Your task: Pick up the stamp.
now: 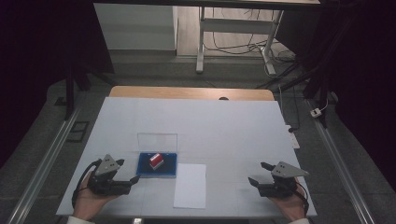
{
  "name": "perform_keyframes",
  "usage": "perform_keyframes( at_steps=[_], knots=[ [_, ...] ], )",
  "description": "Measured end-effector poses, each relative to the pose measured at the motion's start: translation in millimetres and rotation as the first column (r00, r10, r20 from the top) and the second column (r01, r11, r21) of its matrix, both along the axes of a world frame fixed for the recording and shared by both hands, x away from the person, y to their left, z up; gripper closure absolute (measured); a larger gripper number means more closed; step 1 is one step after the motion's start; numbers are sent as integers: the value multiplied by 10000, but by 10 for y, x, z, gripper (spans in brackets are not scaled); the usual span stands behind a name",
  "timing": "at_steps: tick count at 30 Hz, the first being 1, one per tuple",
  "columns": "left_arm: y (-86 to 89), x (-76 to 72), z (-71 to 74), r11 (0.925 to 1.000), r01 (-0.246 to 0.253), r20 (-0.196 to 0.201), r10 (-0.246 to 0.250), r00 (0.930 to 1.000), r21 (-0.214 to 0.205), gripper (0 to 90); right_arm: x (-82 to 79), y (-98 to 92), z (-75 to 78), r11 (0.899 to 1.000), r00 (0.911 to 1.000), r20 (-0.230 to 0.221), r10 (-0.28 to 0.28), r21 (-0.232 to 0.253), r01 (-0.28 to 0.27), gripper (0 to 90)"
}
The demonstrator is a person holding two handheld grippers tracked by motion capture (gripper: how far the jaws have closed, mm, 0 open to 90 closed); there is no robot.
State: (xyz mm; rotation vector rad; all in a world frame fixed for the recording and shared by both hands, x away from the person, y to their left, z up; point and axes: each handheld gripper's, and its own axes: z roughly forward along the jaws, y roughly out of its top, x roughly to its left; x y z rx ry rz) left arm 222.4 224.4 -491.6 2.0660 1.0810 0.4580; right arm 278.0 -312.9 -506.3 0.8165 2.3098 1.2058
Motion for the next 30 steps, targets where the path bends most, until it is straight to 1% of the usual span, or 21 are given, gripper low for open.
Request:
perform_keyframes(
  at_steps=[3, 6, 7, 9, 11, 15, 19, 20, 21, 26, 27, 30],
  knots=[
    [-16, 22, 46, 10000, 21, 23, -21, 10000, 59, 179, -7, -1, -3, 10000, 10000, -3, 4, -74, -4, 219],
    [-27, 42, 95, 10000, 60, 71, -60, 10000, 71, 180, -14, -9, 3, 10000, 10000, 2, -43, -24, 43, 219],
    [-26, 47, 112, 9999, 87, 58, -87, 9999, 114, 181, -13, -11, 2, 9999, 10000, 4, -27, 102, 27, 219],
    [-23, 55, 137, 9998, 140, 46, -140, 9999, 153, 181, -13, -19, 8, 9999, 10000, -28, -66, 88, 66, 220],
    [-20, 73, 153, 9997, 159, 35, -159, 9999, 200, 182, -8, -17, -2, 9999, 10000, -40, -57, 123, 58, 221],
    [-21, 130, 179, 9994, 280, -28, -280, 9996, 217, 183, -4, -11, -13, 10000, 9999, -117, -64, 40, 65, 222],
    [-42, 190, 206, 9986, 429, -50, -428, 9991, 317, 185, -5, -10, -18, 9999, 9999, -95, -90, 62, 90, 223],
    [-49, 204, 214, 9981, 467, -68, -465, 9989, 395, 186, -5, -15, -14, 10000, 9999, -132, -81, 13, 81, 223],
    [-54, 215, 221, 9978, 518, -89, -515, 9986, 412, 187, -3, -17, -18, 9999, 9999, -113, -91, 79, 92, 223],
    [-95, 269, 251, 9963, 641, -156, -633, 9979, 578, 191, 1, -24, -27, 9999, 9998, -159, -114, 24, 114, 224],
    [-118, 303, 259, 9957, 715, -240, -702, 9972, 584, 192, 2, -22, -32, 9999, 9998, -190, -105, 17, 105, 224],
    [-154, 342, 269, 9952, 764, -263, -749, 9968, 610, 192, -1, -21, -35, 9999, 9997, -198, -144, -81, 143, 225]
  ],
)
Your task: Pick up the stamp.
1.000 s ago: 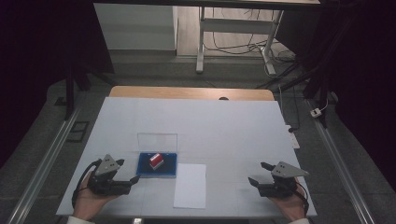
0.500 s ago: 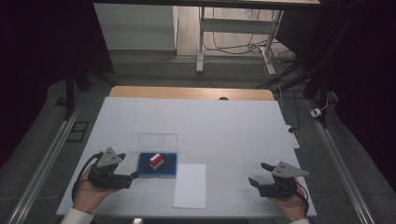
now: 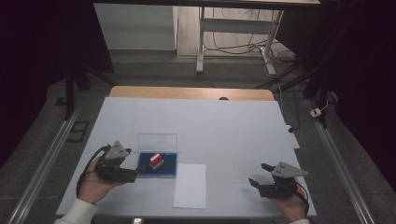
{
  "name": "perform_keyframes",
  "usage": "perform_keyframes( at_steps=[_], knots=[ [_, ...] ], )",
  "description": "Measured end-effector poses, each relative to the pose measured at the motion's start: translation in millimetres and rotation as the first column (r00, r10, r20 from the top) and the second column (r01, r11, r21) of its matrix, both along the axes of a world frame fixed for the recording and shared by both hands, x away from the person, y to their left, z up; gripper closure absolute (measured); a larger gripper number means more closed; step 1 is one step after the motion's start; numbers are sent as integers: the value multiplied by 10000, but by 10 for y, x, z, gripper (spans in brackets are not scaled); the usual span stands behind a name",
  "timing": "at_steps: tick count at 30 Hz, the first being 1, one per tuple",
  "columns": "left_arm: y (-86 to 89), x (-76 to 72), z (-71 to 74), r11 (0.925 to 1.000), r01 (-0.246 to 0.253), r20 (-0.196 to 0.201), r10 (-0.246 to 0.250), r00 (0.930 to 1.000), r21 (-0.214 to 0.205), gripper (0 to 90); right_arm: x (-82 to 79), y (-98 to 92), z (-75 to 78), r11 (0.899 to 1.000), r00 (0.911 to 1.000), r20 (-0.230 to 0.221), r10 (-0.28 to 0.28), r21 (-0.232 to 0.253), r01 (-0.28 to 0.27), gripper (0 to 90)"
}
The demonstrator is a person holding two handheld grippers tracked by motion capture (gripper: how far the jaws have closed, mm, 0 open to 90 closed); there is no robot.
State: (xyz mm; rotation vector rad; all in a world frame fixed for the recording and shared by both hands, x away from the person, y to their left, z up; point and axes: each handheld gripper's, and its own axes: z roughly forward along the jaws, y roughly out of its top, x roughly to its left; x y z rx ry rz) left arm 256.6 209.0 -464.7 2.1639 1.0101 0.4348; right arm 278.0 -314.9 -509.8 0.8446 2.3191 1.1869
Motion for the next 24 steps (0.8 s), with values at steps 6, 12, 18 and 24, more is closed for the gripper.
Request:
perform_keyframes(
  at_steps=[6, 12, 18, 24],
  knots=[
    [-86, 76, 66, 9996, 240, -3, -240, 9997, 137, 193, 3, 12, -16, 9999, 9999, -85, 96, 67, -96, 226],
    [-180, 174, 83, 9980, 489, -199, -481, 9986, 400, 201, 9, 3, -24, 9999, 9998, -158, 110, -57, -111, 226],
    [-269, 235, 61, 9963, 625, -409, -601, 9974, 592, 210, 17, -6, -39, 9999, 9997, -228, 68, -119, -71, 228],
    [-338, 298, 37, 9953, 661, -702, -611, 9957, 710, 231, 20, -9, -47, 9999, 9995, -292, 72, -148, -76, 230]
  ],
)
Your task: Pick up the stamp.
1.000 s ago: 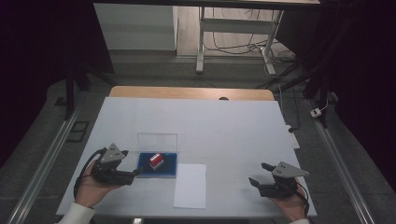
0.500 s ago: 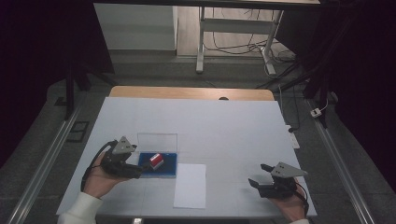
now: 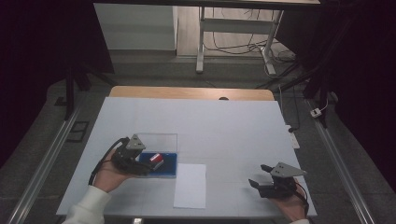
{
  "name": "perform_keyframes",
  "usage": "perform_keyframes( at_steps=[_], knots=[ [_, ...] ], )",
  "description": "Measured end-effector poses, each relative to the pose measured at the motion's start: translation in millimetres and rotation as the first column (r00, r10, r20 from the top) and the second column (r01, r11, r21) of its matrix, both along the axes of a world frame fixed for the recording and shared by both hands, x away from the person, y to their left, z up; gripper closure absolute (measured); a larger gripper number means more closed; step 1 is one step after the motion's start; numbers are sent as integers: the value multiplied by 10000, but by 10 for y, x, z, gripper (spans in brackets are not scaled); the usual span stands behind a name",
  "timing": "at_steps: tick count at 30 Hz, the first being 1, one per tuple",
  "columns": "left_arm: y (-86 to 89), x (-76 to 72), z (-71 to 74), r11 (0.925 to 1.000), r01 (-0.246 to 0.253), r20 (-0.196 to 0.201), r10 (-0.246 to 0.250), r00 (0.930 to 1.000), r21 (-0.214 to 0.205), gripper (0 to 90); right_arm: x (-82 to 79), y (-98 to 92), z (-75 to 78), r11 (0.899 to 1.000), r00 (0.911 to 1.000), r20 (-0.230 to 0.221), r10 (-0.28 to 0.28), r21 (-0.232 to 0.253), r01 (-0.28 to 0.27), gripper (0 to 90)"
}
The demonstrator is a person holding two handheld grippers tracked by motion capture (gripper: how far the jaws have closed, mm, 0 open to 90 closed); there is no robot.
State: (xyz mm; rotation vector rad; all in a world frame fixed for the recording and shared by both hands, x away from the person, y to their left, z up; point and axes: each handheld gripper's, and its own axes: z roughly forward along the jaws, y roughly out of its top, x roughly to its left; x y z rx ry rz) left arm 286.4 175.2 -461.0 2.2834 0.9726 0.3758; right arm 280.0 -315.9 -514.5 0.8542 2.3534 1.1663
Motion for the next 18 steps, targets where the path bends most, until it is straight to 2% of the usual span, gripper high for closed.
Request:
perform_keyframes(
  at_steps=[10, 18],
  knots=[
    [-123, 118, -74, 9997, -19, -364, 28, 9993, 235, 265, -1, 2, -11, 9999, 10000, -56, -7, -125, 7, 233],
    [-162, 185, -127, 9994, 61, -758, -35, 9971, 349, 387, 1, -9, -20, 9999, 9999, -132, -14, -133, 12, 236]
  ],
)
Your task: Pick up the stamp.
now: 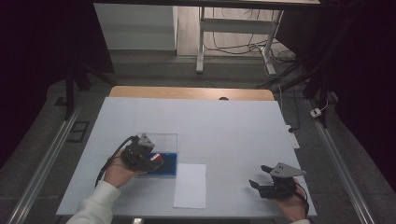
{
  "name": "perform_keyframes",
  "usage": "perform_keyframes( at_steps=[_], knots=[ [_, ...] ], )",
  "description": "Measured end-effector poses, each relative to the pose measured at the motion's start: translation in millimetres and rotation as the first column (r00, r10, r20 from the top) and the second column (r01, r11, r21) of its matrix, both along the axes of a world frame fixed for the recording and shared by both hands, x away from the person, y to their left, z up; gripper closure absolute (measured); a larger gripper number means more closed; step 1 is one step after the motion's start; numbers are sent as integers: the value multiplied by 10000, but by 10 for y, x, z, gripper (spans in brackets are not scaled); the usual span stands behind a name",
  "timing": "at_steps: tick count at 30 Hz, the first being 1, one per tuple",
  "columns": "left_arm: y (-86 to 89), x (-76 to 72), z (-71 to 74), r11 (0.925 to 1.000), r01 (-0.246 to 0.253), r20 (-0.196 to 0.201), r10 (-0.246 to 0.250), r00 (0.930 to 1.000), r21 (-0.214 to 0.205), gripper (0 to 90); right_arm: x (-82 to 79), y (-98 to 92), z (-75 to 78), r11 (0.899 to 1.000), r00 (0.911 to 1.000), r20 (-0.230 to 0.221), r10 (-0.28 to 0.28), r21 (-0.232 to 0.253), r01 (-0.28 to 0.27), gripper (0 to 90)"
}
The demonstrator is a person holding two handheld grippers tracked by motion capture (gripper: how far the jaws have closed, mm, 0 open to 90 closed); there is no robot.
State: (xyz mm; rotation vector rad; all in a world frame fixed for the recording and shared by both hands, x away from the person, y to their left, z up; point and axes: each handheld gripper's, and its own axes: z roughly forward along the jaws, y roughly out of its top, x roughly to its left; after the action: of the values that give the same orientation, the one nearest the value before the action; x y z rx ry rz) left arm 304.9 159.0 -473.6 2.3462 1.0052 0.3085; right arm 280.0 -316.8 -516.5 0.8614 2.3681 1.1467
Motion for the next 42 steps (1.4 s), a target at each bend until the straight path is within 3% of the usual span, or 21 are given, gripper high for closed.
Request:
perform_keyframes(
  at_steps=[23, 42],
  knots=[
    [-25, 80, -72, 9998, 147, -564, -140, 9983, 132, 683, -5, -12, -13, 9999, 10000, 34, 12, -149, -11, 249],
    [-21, 78, -66, 9997, 184, -629, -175, 9979, 137, 700, -5, -30, -22, 9996, 10000, -55, -79, -254, 78, 253]
  ],
)
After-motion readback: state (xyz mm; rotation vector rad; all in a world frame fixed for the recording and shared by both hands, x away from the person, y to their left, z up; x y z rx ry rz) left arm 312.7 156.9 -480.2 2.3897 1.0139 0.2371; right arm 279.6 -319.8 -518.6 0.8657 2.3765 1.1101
